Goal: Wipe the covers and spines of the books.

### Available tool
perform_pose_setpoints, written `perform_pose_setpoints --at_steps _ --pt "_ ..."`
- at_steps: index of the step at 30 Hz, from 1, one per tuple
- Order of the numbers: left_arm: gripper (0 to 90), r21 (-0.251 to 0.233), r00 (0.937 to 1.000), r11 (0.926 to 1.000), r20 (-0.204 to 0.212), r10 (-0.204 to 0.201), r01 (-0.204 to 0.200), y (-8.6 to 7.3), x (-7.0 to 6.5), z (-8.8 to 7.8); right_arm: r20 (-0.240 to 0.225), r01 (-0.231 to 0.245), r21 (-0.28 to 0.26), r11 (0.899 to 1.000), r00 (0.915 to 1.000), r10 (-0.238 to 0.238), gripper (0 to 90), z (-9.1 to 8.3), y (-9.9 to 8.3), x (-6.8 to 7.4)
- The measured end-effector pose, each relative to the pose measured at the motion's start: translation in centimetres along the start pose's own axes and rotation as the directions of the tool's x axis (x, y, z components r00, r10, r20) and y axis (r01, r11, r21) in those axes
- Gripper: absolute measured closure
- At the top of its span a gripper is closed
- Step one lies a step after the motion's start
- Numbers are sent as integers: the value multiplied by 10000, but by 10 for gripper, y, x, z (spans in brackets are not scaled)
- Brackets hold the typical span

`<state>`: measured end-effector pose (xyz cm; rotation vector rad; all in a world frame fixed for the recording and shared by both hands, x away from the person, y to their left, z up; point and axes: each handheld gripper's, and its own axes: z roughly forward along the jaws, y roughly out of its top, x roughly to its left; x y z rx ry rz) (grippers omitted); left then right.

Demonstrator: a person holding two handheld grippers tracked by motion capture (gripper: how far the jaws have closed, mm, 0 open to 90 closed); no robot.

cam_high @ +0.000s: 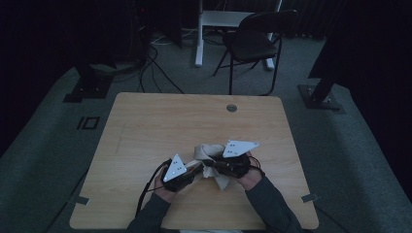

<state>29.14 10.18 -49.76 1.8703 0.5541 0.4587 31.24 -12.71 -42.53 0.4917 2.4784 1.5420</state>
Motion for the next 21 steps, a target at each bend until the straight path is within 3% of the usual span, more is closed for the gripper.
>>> perform_pose_setpoints --at_steps 21 --pt "780 7 10000 10000 -15 -2 2 0 0 0 -384 206 -103 9997 9990 -209 841 7 6 10"
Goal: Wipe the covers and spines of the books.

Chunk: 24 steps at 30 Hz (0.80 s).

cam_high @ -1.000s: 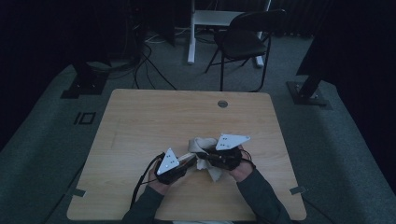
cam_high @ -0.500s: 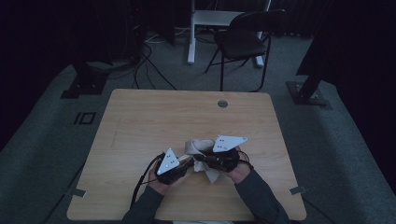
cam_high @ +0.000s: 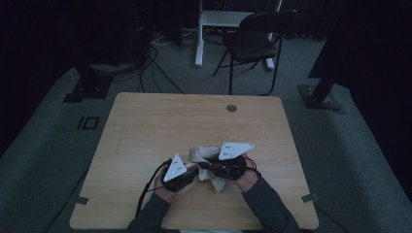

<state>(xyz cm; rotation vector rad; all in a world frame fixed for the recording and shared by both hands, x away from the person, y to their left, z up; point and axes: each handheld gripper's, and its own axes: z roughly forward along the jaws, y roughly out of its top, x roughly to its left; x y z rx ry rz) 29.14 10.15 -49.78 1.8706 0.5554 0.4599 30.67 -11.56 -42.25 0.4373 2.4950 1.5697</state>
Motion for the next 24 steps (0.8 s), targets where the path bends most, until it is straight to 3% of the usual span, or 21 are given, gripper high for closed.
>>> perform_pose_setpoints --at_steps 24 --pt "780 24 10000 10000 1 11 -11 0 0 0 -403 115 -79 9999 9991 -118 840 5 4 8"
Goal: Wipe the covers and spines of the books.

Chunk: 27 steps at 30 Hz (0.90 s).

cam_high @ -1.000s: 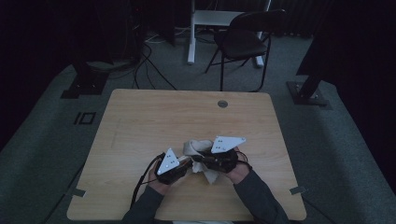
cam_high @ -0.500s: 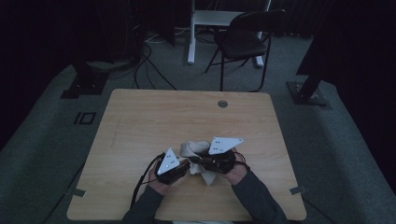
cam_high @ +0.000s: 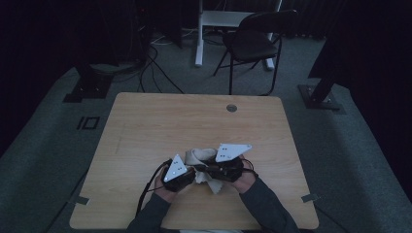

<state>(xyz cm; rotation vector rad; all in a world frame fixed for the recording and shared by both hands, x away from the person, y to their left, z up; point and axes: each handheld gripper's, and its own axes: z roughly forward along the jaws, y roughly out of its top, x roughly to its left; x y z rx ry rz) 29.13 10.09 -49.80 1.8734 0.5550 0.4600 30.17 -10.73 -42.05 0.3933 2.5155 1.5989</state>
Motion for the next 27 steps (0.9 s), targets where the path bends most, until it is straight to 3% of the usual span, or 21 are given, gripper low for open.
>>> perform_pose_setpoints --at_steps 27 --pt "780 -2 10000 10000 -11 11 -11 0 0 0 -524 223 112 9997 9984 -216 839 7 3 11"
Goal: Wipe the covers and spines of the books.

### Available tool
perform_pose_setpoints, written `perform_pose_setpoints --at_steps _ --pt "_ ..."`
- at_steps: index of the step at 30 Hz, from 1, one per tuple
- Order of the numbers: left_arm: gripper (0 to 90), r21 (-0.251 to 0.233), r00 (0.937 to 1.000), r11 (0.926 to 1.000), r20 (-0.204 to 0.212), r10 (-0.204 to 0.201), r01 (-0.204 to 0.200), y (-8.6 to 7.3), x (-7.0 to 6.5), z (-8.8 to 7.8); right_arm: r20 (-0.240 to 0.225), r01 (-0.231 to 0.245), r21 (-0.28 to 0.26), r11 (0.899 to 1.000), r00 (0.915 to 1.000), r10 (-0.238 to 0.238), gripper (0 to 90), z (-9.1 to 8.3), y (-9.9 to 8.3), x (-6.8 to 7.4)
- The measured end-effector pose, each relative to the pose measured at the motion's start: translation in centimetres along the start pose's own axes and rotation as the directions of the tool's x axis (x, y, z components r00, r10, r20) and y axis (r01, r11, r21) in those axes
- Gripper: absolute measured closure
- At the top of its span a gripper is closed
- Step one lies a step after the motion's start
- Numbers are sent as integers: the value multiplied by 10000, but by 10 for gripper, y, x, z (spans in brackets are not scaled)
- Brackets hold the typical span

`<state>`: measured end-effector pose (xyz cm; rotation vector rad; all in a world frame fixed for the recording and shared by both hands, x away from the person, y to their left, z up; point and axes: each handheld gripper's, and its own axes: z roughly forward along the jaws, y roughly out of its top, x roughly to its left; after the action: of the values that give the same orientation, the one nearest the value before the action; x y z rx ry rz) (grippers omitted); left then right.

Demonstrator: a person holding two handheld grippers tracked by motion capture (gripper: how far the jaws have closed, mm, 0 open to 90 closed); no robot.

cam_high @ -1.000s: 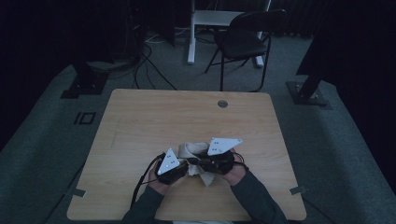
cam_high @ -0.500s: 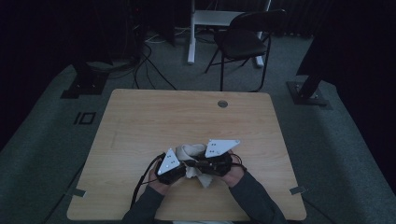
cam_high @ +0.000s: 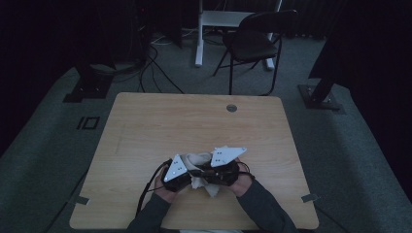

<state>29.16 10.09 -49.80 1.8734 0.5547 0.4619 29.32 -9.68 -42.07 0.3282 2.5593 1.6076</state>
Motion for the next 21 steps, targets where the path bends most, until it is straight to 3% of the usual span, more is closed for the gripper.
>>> perform_pose_setpoints --at_steps 11,21 --pt "780 -8 10000 10000 7 -29 29 0 0 0 505 -191 -190 9996 9985 201 839 -13 -3 -9" --pt "780 -9 10000 10000 5 -23 23 0 0 0 1163 -403 -359 9985 9922 442 838 -31 -8 -19"
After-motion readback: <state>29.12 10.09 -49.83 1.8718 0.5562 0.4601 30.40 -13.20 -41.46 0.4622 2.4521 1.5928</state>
